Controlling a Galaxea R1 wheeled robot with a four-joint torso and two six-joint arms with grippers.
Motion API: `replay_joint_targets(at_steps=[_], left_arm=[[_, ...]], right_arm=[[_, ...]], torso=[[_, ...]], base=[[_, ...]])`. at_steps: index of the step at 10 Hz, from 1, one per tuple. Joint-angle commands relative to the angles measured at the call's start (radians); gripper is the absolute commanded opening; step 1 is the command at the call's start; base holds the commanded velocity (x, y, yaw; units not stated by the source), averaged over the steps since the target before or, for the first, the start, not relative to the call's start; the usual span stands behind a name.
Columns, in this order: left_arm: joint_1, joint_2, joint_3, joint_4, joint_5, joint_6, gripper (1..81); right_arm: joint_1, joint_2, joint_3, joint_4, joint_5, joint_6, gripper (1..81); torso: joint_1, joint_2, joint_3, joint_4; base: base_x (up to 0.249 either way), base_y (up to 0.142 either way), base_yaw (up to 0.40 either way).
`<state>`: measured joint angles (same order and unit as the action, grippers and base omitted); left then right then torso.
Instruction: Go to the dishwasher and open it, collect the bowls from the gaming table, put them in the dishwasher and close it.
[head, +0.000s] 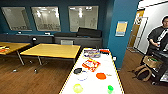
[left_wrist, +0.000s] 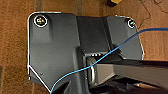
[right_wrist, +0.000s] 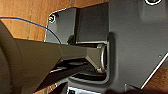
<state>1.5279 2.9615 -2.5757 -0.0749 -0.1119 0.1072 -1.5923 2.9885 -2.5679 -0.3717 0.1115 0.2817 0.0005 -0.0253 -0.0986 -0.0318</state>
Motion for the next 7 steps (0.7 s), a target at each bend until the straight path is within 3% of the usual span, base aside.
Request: replay_joint_targets(at_steps=[1,4,7], left_arm=[[-0.036,-0.002,0.006,-0.003,0.055,0.002,81.1],[-0.036,-0.001,0.006,-0.005,0.054,0.0,81.1],[-0.036,-0.001,0.006,-0.003,0.054,0.002,81.1]], right_arm=[[0.033,-0.01,0.009,0.004,-0.039,0.005,81.1],[0.036,-0.067,0.048,0.033,-0.03,0.039,81.1],[0.039,-0.26,0.272,0.074,0.02,0.105,81.1]], torso=[[0.0,0.0,0.0,0.0],[0.0,0.001,0.0,0.0],[0.0,0.0,0.0,0.0]], base=[[0.0,0.0,0.0],[0.0,0.0,0.0],[0.0,0.0,0.0]])
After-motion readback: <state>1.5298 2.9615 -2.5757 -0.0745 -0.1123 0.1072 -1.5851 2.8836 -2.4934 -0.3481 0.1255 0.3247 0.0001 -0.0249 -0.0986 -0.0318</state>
